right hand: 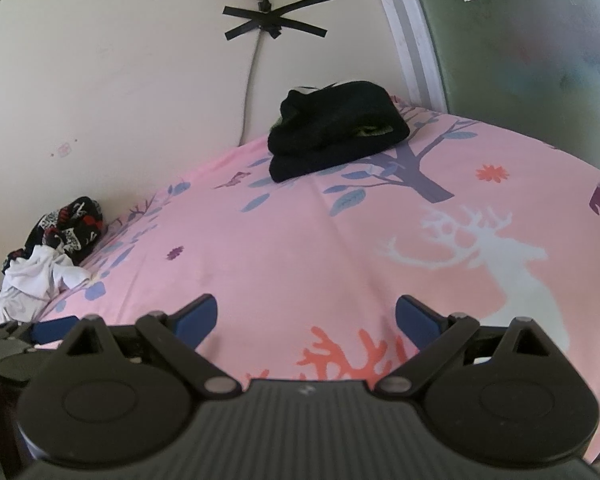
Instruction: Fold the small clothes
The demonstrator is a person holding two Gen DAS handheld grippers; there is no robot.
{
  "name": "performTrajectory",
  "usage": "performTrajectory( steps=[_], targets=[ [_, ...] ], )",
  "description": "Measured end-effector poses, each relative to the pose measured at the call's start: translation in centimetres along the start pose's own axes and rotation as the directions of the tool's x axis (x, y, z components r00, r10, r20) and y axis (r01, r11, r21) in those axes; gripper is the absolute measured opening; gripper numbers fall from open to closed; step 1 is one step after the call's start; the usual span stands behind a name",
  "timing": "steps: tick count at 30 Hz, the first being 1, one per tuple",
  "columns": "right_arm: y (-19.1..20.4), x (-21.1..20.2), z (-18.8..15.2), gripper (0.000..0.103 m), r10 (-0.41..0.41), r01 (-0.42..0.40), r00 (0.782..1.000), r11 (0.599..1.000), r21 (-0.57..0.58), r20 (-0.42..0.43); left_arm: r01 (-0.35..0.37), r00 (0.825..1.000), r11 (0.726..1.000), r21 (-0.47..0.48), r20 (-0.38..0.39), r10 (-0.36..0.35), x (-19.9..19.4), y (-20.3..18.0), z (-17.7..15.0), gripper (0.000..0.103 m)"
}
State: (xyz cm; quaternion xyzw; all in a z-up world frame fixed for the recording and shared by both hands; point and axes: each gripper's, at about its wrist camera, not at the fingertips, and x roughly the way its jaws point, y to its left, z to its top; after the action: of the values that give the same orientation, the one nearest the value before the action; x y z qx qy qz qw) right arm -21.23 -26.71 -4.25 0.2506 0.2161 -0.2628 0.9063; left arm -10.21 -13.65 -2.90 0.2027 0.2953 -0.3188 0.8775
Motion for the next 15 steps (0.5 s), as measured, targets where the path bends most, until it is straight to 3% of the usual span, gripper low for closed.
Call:
performTrajectory(
  steps=[15],
  targets=[
    [-0.16,-0.15,0.08,0.091,-0.006,0.006,1.000,1.000,0.011,0.013,0.001,1.000,1.000,0.018,0.009,-0.001,-0.36,-0.26,-0.06,0.103]
  ],
)
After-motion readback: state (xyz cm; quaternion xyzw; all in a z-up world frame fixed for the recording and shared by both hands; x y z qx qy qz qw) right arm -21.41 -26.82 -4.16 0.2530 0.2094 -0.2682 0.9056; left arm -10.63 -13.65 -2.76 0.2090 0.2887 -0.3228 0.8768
